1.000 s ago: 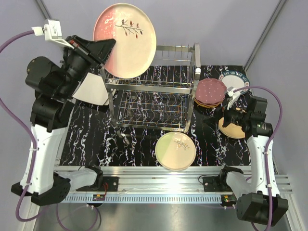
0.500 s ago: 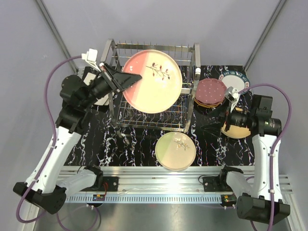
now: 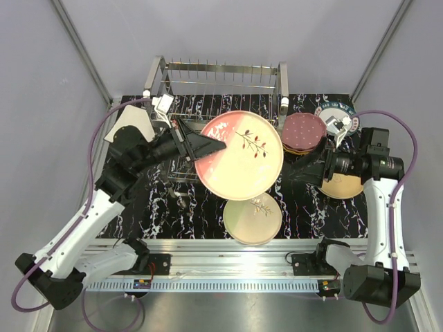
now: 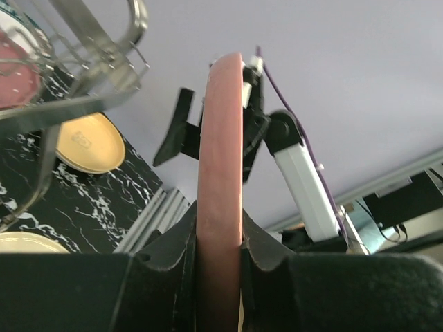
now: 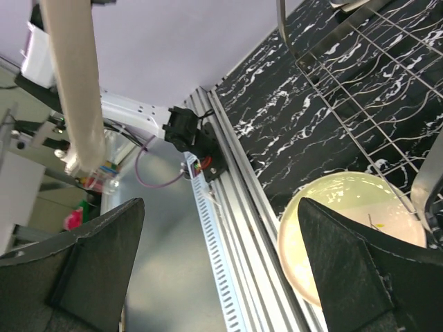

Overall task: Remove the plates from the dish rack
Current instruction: Pass the plate from the left arm to the right

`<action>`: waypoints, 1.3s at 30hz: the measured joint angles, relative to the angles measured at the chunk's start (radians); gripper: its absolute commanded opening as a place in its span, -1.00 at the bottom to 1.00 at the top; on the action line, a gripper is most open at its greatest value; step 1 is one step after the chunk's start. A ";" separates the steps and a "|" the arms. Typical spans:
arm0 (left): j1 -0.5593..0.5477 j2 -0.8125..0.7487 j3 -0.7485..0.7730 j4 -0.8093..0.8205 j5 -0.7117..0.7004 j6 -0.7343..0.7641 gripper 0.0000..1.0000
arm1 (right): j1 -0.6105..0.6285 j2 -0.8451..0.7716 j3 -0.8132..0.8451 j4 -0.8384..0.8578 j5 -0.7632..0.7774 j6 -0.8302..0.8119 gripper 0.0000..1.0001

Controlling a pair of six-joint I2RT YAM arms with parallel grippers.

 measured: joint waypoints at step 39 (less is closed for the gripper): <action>-0.148 0.042 -0.015 -0.095 -0.124 0.204 -1.00 | 0.129 -0.036 -0.007 0.211 0.000 0.335 0.98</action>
